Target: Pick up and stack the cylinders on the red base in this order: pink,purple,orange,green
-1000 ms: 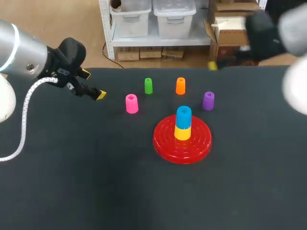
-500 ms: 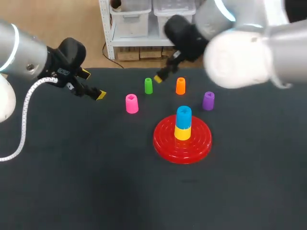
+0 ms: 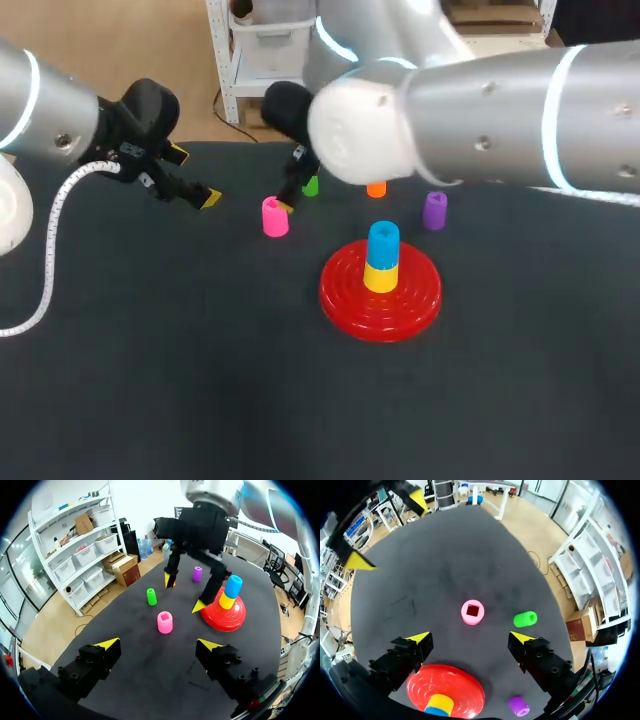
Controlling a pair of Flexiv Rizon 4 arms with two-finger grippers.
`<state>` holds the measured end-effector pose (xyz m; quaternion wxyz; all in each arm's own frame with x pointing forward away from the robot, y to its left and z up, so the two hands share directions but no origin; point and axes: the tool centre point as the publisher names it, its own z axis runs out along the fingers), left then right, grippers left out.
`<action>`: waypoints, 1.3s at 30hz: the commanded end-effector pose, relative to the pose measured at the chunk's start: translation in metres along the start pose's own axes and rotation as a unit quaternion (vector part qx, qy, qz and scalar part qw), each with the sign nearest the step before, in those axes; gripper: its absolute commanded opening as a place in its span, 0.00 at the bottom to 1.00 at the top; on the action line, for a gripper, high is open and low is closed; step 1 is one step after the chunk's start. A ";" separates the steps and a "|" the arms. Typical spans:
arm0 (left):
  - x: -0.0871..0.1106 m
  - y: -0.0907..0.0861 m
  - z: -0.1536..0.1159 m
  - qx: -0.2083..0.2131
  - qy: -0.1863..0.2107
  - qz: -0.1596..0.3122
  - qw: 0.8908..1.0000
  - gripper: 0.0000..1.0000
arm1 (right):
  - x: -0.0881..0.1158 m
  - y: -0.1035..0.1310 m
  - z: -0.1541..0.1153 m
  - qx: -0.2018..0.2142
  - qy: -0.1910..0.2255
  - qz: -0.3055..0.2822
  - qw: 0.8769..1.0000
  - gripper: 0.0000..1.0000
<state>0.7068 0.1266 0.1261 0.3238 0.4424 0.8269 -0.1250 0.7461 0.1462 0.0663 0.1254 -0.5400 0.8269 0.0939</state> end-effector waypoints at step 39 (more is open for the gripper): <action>0.000 0.000 0.000 0.000 0.000 0.000 1.000 1.00 | -0.029 -0.007 0.053 -0.006 0.109 -0.032 0.994 1.00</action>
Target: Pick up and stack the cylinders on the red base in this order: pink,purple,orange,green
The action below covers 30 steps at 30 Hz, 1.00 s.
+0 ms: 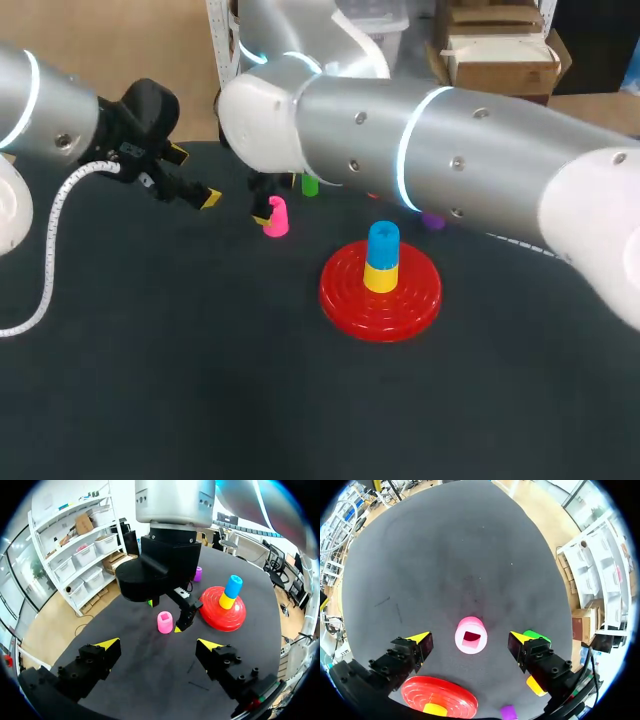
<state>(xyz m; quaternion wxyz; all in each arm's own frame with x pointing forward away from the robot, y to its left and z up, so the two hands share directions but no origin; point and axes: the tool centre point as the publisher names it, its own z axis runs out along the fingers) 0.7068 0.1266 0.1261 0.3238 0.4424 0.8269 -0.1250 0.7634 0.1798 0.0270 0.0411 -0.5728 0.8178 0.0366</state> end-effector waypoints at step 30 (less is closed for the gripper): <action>0.000 0.000 0.000 0.000 0.000 0.000 1.000 1.00 | 0.044 0.006 -0.118 0.054 -0.078 -0.014 0.995 0.00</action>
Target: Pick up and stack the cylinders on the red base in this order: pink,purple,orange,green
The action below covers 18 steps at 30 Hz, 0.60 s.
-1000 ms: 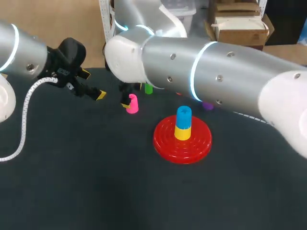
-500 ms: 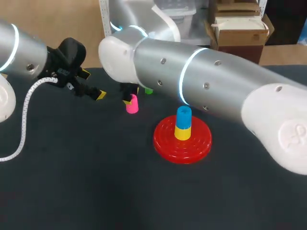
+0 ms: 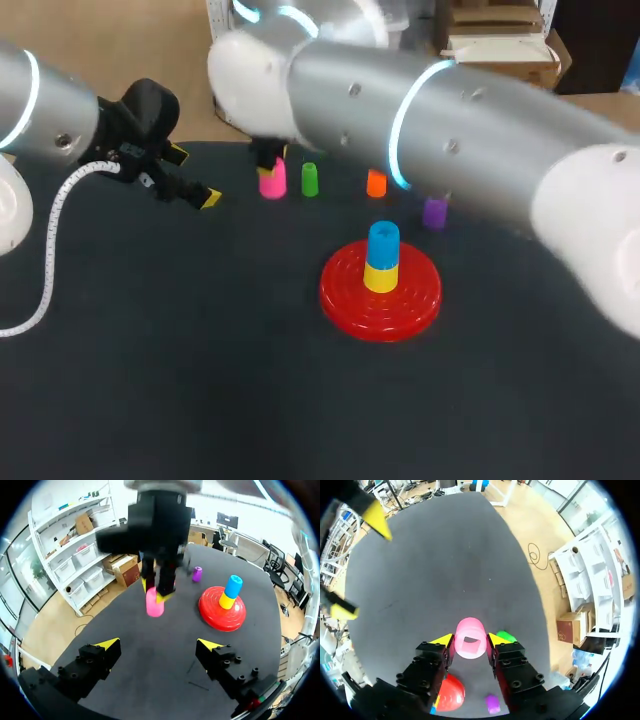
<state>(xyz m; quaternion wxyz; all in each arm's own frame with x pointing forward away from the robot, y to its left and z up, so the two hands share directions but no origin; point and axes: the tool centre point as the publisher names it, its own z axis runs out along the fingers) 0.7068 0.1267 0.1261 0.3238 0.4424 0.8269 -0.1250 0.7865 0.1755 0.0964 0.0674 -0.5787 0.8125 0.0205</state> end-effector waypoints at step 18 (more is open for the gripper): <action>0.000 0.000 0.000 0.000 0.000 0.000 1.000 1.00 | 0.180 0.067 -0.097 0.059 -0.119 0.085 0.988 0.00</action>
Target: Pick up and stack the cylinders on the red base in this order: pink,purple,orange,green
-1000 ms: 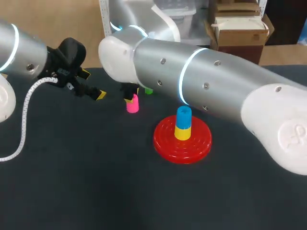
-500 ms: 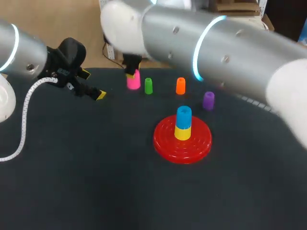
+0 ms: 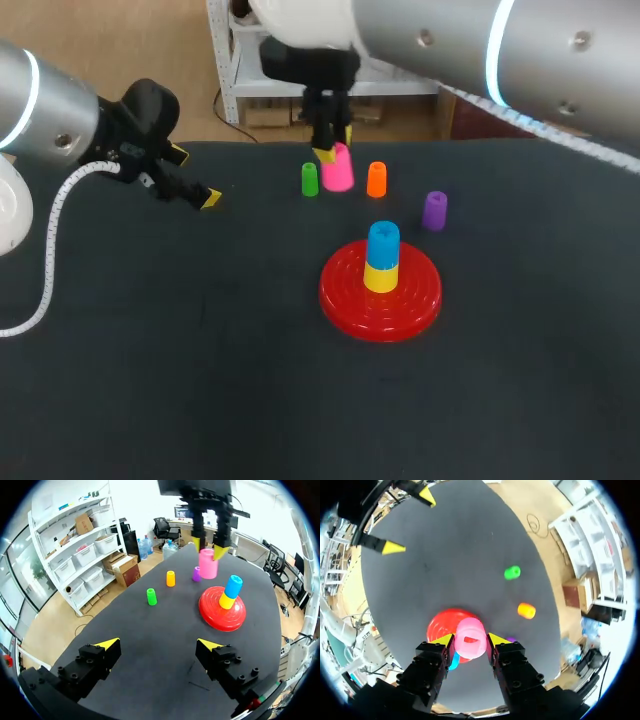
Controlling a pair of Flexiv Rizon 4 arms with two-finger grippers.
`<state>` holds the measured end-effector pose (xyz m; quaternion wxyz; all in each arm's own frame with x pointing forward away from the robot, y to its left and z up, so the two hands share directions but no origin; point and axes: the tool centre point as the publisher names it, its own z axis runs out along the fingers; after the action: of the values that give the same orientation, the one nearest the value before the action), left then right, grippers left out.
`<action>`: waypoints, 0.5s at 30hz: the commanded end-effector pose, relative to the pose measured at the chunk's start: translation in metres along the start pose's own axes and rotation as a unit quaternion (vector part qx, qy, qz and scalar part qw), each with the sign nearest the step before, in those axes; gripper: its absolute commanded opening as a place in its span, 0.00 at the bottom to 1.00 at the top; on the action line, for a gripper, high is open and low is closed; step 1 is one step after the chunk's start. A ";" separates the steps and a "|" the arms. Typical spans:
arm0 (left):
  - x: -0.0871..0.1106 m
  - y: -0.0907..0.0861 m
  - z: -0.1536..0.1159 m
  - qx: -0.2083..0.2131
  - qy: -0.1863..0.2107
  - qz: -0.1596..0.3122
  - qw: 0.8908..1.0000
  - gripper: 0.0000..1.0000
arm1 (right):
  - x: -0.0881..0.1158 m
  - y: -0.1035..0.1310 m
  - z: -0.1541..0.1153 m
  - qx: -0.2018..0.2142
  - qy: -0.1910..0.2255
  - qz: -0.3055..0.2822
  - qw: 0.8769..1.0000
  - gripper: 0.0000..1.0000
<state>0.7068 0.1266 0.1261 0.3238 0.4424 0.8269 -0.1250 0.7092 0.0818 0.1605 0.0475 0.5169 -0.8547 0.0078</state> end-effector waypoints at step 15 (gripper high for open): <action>0.000 0.000 0.000 0.000 0.000 0.000 1.000 1.00 | 0.103 0.027 0.016 0.063 -0.266 0.068 0.959 0.00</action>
<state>0.7068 0.1266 0.1261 0.3238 0.4424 0.8269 -0.1250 0.6522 0.0160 0.1548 0.0839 0.4493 -0.8879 0.0529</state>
